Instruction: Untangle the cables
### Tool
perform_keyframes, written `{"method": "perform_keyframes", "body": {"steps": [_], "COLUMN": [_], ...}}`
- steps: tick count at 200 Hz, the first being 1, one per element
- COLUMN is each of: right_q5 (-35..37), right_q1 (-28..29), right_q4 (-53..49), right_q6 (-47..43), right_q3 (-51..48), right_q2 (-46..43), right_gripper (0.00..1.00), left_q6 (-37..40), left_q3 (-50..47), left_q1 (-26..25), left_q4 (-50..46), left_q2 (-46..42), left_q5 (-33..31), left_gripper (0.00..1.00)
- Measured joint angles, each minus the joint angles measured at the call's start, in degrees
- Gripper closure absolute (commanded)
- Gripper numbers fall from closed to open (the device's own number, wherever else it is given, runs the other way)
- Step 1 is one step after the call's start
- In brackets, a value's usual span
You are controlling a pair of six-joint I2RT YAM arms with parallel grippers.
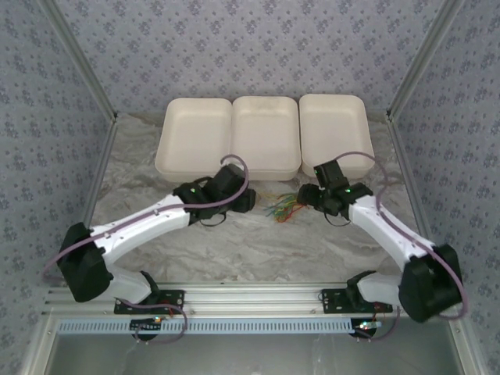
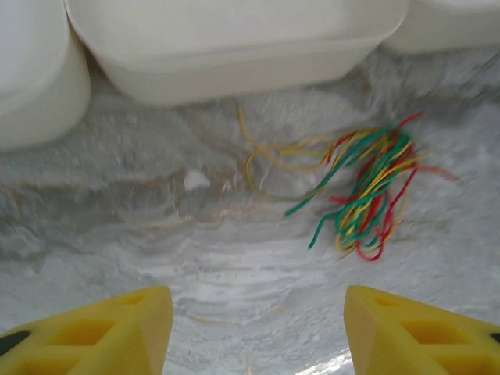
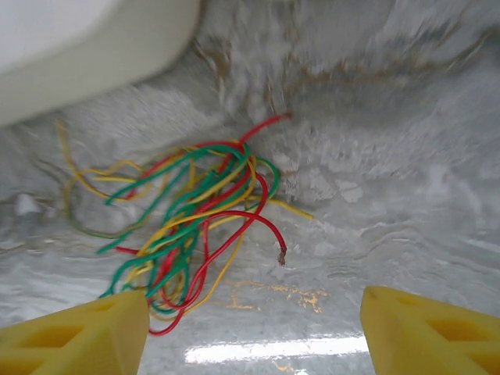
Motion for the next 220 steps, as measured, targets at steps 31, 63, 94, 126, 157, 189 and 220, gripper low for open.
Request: {"method": "perform_keyframes", "body": {"steps": [31,63,94,126,157,189,220], "right_q5": [-2.7,-5.0,-6.4,-5.8,-4.7,-4.3,-8.0], "right_q1": [0.0,-0.1,-0.1,-0.2,2.0,9.6,15.1], "right_q4": [6.5,12.6,15.7,16.8,19.2,23.8,27.3], "right_q6": [3.5,8.3,13.0,16.8,15.0,3.7,-8.0], "right_q3": [-0.7,-1.7,0.0,0.5,0.3,-3.1,-5.1], "right_q2": [7.3,11.5,18.4,20.3,19.6,10.1,4.1], "right_gripper": [0.18,0.18,0.28,1.0,1.0,1.0,1.0], "left_q6": [-3.1,-5.7,-8.2,-10.0,-11.5,-13.2,-15.3], "left_q3": [-8.3,-10.8,-13.6,-14.4,-14.4,-15.1,-16.0], "left_q1": [-3.5,-6.3,-7.1,-8.6,-9.9,-10.1,-7.7], "left_q4": [4.9,9.6,13.3,14.5,16.2,16.8,17.0], "left_q2": [0.8,0.7,0.7,0.7,0.7,-2.0,-6.8], "left_q5": [-0.4,-1.5,-2.4,-3.2,-3.2,-2.7,-0.3], "left_gripper": [0.42,0.42,0.42,0.42,0.41,0.35,0.24]}}
